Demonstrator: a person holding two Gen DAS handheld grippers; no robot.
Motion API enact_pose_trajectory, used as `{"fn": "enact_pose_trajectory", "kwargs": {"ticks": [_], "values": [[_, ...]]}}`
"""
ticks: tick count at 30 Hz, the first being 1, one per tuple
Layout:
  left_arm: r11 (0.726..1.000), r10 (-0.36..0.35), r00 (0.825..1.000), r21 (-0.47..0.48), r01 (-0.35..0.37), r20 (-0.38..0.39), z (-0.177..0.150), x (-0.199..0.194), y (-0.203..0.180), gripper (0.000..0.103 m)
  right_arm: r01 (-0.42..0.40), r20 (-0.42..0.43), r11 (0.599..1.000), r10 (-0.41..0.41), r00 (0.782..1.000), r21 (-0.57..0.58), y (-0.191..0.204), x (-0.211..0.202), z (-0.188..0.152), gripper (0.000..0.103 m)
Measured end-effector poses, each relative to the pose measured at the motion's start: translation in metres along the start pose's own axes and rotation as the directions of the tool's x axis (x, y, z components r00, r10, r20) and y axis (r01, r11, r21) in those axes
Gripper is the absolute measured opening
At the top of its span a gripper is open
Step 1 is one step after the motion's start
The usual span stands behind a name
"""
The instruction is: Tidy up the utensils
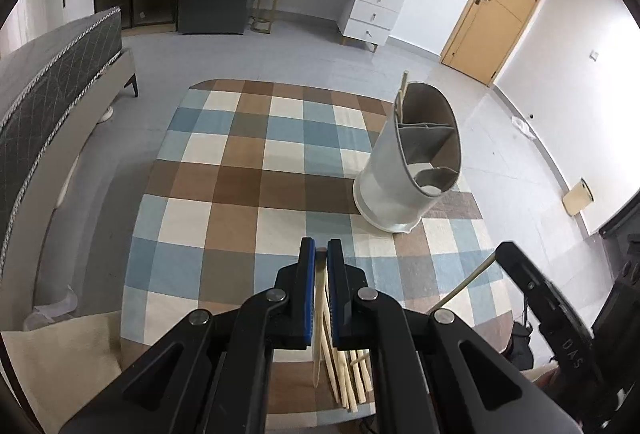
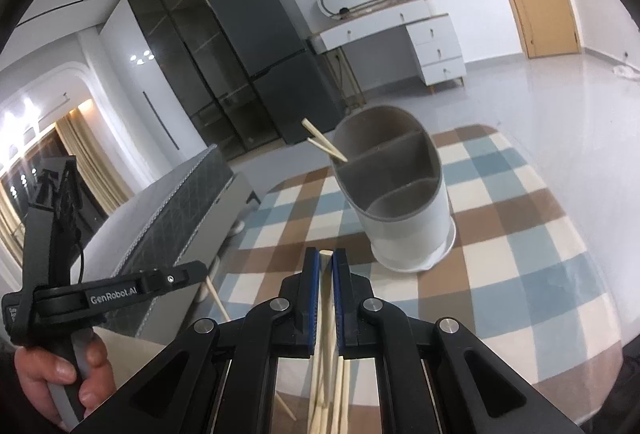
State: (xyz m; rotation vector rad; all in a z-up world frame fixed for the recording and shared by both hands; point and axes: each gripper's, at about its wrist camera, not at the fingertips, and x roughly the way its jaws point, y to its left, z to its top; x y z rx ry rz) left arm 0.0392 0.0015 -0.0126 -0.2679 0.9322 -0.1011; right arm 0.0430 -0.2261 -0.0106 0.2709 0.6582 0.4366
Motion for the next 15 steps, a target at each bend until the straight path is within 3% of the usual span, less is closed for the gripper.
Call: {"fn": "enact_pose_trajectory", "kwargs": {"ticks": [15], "values": [[0.995,-0.063,0.997,0.086,0.058,0.047,0.013,-0.03,-0.028,0.001,0.031,0.088,0.998,-0.026,0.996,-0.051,0.008,-0.034,0.023,0.006]]}}
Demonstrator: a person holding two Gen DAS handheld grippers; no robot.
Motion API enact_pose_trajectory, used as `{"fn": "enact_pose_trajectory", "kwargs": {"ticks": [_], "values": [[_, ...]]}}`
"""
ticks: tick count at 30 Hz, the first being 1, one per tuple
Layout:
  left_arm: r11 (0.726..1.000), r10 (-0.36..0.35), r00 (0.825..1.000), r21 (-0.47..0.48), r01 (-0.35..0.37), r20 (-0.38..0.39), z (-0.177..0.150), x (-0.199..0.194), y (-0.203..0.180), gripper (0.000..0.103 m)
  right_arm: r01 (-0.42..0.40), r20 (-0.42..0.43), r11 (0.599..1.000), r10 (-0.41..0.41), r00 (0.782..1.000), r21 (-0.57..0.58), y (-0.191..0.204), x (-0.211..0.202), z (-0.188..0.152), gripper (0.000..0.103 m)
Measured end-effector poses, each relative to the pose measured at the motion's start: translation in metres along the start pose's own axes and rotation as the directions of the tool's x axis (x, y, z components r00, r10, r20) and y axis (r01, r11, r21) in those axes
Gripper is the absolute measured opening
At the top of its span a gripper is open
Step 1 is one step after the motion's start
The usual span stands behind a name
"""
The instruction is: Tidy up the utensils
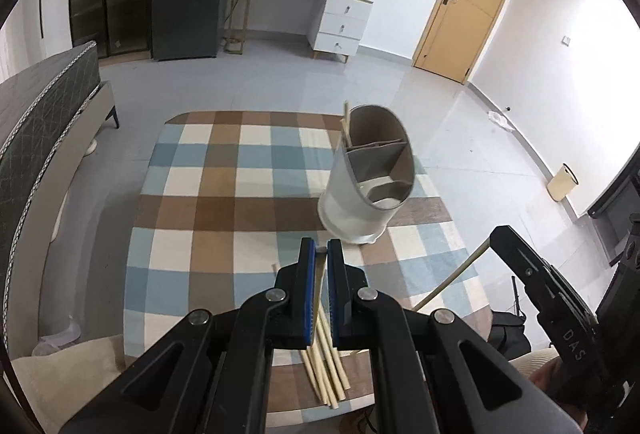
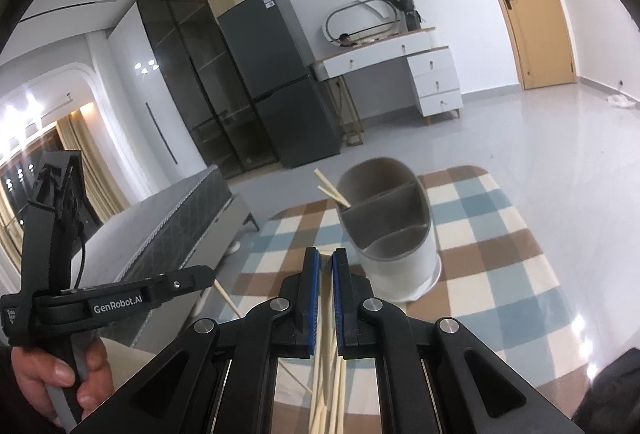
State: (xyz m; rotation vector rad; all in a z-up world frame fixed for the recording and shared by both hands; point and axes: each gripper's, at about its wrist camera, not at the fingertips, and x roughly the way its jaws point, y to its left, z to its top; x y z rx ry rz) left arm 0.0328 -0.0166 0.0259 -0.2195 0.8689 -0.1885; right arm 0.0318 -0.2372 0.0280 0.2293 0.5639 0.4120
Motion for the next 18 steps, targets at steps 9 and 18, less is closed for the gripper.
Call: {"fn": "enact_pose_trajectory", "kwargs": {"ticks": [9,18], "values": [[0.998,-0.066,0.998,0.015,0.065,0.022,0.021,-0.008,-0.019,0.001,0.016,0.032,0.999,-0.015,0.999,-0.032,-0.01,-0.006,0.023,0.006],[0.993,-0.116,0.991,0.035,0.113,0.072,0.057,-0.012,-0.041,0.001,0.023,0.09,0.993,-0.013,0.996,-0.112,-0.015,-0.007,0.071,0.006]]}}
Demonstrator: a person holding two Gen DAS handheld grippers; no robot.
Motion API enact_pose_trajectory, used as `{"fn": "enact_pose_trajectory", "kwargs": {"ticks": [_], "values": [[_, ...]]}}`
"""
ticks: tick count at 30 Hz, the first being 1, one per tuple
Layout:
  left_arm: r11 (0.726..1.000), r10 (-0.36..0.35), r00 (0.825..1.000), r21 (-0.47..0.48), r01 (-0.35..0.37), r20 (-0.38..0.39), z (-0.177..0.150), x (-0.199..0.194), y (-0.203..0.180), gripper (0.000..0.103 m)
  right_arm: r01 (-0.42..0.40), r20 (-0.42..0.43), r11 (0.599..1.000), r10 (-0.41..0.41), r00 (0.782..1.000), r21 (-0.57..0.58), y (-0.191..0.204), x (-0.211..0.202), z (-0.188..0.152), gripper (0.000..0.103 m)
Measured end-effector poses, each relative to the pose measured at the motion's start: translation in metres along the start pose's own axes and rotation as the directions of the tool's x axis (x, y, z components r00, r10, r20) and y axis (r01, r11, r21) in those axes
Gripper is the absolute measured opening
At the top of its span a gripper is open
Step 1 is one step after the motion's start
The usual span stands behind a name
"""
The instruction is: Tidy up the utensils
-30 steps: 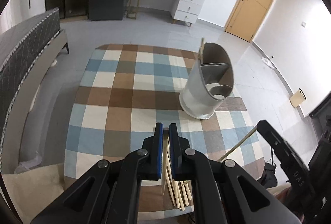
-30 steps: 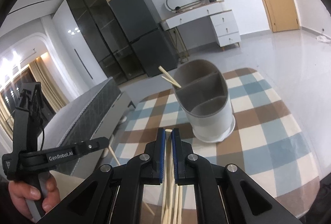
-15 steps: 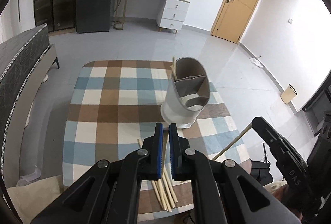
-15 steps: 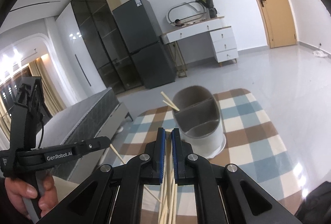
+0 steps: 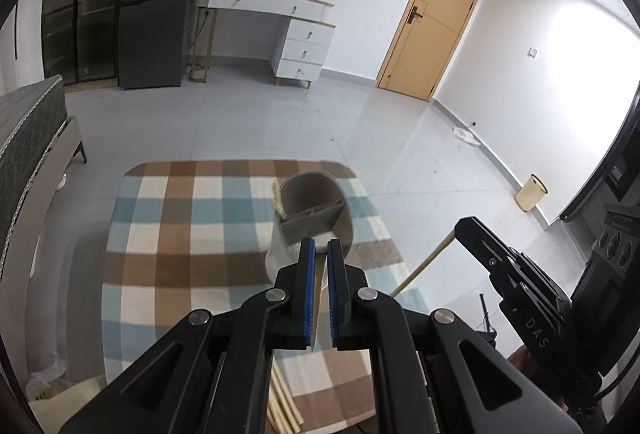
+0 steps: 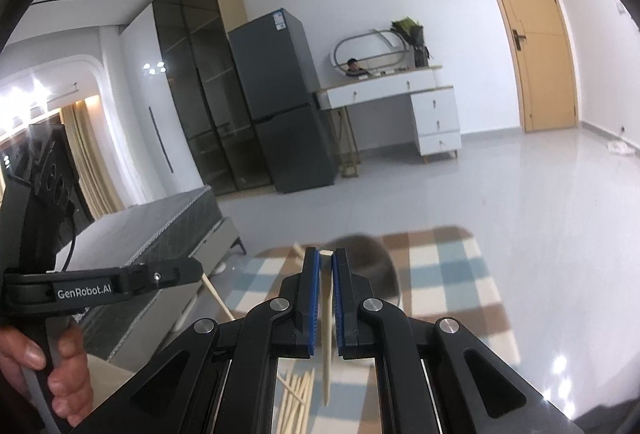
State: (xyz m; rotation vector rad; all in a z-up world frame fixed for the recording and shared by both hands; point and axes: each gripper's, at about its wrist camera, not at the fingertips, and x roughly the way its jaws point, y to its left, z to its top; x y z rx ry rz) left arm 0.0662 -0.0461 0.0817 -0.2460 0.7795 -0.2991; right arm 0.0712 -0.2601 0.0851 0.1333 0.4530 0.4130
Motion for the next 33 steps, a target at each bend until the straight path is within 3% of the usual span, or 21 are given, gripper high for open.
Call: {"fn": "enact_pose_trajectory", "kwargs": {"ticks": [16,22,33], "values": [[0.998,-0.042,0.988,-0.029,0.047,0.148,0.098,0.013,0.008,0.001,0.012,0.137,0.986,0.012,0.99,-0.168,0.01,0.047,0.096,0.006],[1.0,-0.019,0.983,-0.02,0.023,0.18,0.108,0.032,0.019,0.001,0.018,0.144,0.985,0.007,0.99,-0.17,0.008,0.079,0.098,0.006],[0.995,-0.042,0.988,-0.084,0.055,0.147,0.102,0.075,0.051,0.001,-0.008,0.074,0.962,0.03,0.997,-0.273,0.011,0.122,0.077,0.006]]}}
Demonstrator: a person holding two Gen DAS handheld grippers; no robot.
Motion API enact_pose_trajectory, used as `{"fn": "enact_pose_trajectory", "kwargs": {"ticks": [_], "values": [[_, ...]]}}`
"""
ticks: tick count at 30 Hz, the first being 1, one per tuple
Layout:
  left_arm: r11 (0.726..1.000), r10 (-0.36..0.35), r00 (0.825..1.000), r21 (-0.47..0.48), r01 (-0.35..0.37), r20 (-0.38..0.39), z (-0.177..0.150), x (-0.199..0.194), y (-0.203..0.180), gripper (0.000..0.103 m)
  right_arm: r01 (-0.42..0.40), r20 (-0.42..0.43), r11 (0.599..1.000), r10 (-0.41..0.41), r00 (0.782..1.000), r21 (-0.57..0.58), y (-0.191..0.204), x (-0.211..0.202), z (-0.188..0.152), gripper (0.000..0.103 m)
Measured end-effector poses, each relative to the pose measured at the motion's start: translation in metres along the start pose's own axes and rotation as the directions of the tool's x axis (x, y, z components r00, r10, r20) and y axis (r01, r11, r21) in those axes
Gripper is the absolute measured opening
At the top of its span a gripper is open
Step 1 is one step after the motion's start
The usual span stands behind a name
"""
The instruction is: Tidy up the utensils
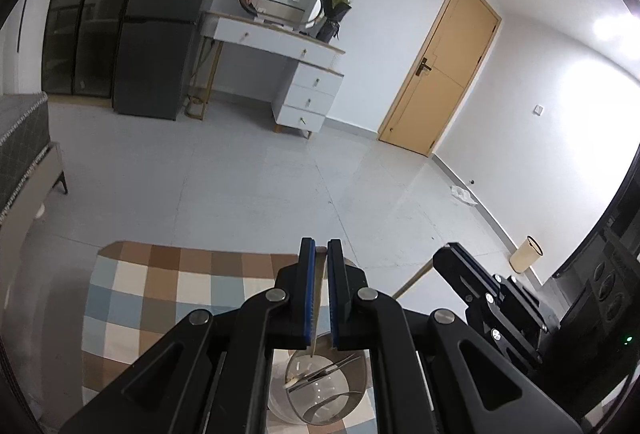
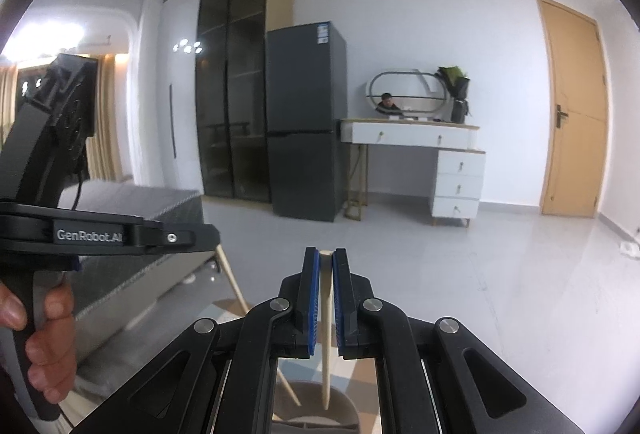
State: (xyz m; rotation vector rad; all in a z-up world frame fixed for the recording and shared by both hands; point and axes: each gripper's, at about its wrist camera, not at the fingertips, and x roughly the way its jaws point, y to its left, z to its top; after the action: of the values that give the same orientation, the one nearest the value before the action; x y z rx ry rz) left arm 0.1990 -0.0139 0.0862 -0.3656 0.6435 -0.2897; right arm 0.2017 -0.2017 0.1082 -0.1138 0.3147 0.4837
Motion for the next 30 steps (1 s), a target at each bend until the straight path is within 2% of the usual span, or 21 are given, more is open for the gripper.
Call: {"fn": "enact_pose_trajectory", "kwargs": {"ticks": [8,17,20,21,22,25,30], "values": [[1.0,-0.003,0.999,-0.016,0.003,-0.035,-0.013,0.009,0.007,0.001,-0.052,-0.061,0.991,0.044,0.997,-0.125,0.015,0.018,-0.021,0.006],[1.0,-0.009,0.995,-0.009,0.008,-0.094,-0.017,0.005,0.007,0.002,-0.092,-0.129,0.989,0.077,0.989,-0.112,0.02,0.021,-0.041,0.006],[1.0,0.019,0.992,0.004,-0.019,-0.121,-0.018,0.004,0.006,0.023,-0.101,-0.137,0.991,0.089,0.987,-0.085,0.019,0.016,-0.042,0.008],[1.0,0.017,0.992,0.004,-0.017,-0.124,-0.019,0.003,0.007,0.035,-0.096,-0.135,0.993,0.085,0.987,-0.072,0.019,0.012,-0.043,0.011],[1.0,0.018,0.993,0.002,-0.018,-0.115,-0.019,-0.001,0.007,0.039,-0.095,-0.134,0.994,0.086,0.987,-0.057,0.019,0.01,-0.044,0.016],[0.999,0.04,0.994,0.015,-0.039,-0.102,-0.02,-0.008,0.005,0.049,-0.086,-0.138,0.996,0.081,0.987,-0.025,0.018,0.003,-0.045,0.021],[0.996,0.088,0.991,0.013,-0.087,-0.102,-0.022,-0.024,0.008,0.051,-0.057,-0.123,0.998,0.06,0.991,0.028,0.017,-0.018,-0.044,0.041]]}}
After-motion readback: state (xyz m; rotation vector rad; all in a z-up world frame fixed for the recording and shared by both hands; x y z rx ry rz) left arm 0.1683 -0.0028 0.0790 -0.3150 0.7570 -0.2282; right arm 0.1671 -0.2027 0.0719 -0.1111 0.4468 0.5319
